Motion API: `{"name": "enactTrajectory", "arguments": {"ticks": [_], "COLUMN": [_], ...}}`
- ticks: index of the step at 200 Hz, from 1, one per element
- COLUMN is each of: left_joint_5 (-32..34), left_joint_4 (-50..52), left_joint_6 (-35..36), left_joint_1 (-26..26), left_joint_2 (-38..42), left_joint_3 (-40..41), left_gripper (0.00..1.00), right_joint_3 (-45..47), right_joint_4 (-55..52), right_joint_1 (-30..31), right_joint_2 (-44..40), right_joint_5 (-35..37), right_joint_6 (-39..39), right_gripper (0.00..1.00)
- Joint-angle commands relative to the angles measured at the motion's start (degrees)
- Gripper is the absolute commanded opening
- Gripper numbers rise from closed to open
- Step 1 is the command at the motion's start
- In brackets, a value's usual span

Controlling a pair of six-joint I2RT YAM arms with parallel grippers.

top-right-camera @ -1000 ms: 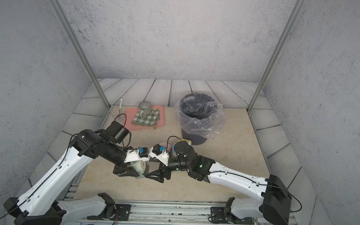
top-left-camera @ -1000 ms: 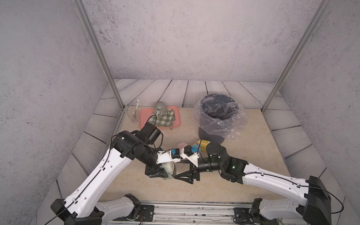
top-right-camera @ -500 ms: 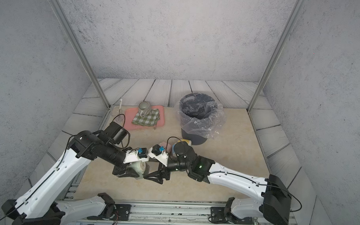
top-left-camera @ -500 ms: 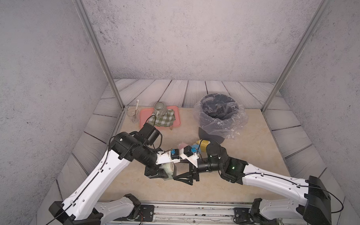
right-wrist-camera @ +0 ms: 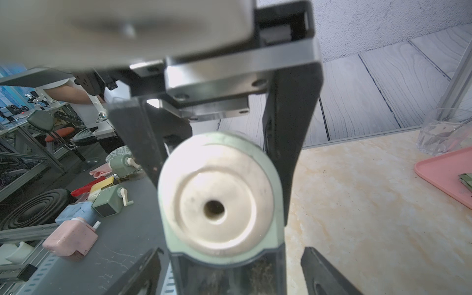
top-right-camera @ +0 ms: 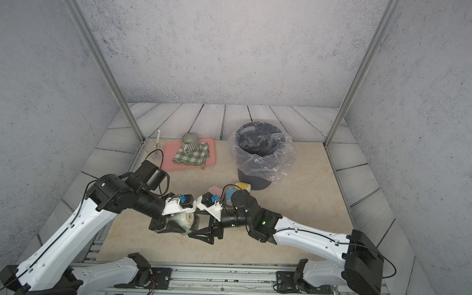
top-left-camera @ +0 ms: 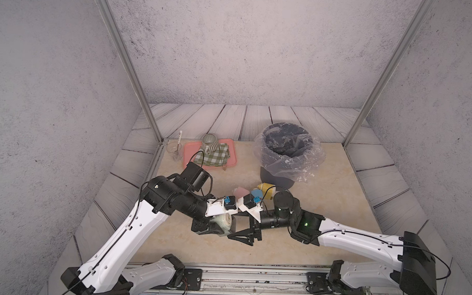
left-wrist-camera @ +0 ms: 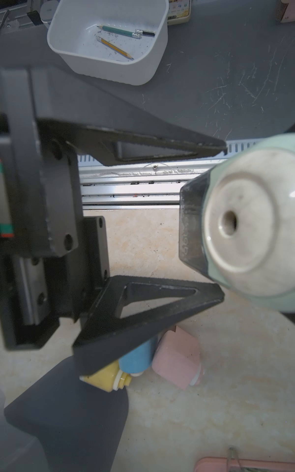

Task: Take out the pencil sharpener tray and clean the shavings
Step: Open the container of the pencil sharpener.

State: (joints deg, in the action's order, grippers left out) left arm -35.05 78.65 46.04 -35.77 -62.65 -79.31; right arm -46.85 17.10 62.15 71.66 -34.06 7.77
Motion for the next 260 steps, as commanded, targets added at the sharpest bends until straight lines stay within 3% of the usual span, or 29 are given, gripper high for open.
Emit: {"name": "enactTrajectory", "arguments": {"ticks": [1, 260], "left_joint_5": [-3.4, -3.7], "left_joint_4": [-2.3, -1.8], "left_joint_6": [-0.3, -0.6], "left_joint_1": [-0.3, -0.2], "left_joint_2": [0.9, 0.2], "left_joint_3": [0.4, 0.7], "left_gripper": [0.00, 0.00], "right_joint_3": [1.8, 1.7], "right_joint_4": [1.0, -1.9], "right_joint_1": [0.5, 0.5], "right_joint_2": [-1.7, -7.1], "right_joint_5": [-0.1, 4.9], "right_joint_6": [0.8, -1.1], "right_gripper": [0.88, 0.80]}}
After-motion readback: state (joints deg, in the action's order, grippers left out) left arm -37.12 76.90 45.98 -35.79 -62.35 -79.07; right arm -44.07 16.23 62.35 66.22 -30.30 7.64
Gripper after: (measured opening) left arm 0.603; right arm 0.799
